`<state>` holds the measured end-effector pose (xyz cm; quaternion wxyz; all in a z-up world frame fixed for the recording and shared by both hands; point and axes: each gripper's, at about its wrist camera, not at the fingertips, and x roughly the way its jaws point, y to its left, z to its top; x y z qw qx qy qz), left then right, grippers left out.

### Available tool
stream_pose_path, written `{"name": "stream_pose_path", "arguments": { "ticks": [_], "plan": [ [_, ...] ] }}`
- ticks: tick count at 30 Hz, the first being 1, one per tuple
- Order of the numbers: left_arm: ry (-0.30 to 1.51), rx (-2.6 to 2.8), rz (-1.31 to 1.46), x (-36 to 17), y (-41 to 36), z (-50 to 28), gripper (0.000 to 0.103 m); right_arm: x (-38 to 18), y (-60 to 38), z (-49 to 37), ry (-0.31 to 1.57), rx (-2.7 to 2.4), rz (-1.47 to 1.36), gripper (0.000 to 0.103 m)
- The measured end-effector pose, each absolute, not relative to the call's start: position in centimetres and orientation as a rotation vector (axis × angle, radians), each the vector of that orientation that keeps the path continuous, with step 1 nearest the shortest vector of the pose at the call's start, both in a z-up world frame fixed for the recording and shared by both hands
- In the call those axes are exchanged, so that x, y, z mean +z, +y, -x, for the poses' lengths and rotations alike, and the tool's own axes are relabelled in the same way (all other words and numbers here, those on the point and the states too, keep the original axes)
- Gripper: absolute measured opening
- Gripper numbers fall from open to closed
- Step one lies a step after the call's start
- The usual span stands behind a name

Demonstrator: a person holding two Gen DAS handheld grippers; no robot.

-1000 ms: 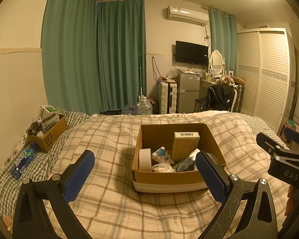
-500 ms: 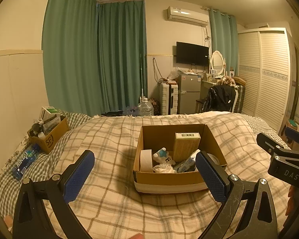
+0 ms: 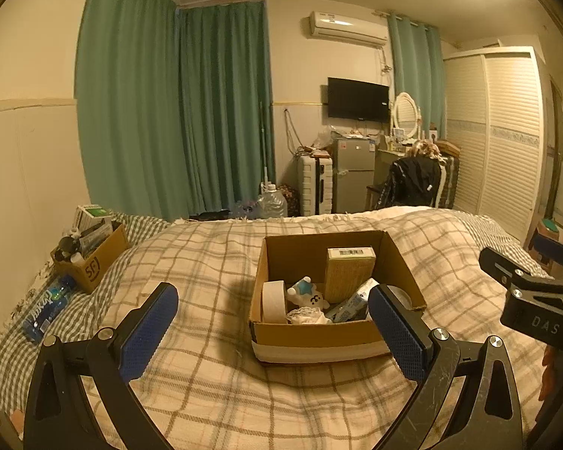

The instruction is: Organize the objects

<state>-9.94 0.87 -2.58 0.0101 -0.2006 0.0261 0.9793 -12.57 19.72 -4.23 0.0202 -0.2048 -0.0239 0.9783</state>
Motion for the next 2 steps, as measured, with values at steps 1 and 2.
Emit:
{"name": "stream_pose_path", "arguments": {
  "ticks": [1,2],
  "plan": [
    [0.084,3.057,0.621,-2.58,0.93,9.91,0.103,-4.22,19.72,12.59,-0.074,3.035,0.635,0.103],
    [0.084,3.057,0.614,-2.56,0.95,9.88,0.103,-4.16,19.67,12.64,-0.074,3.035,0.636,0.103]
  ]
}}
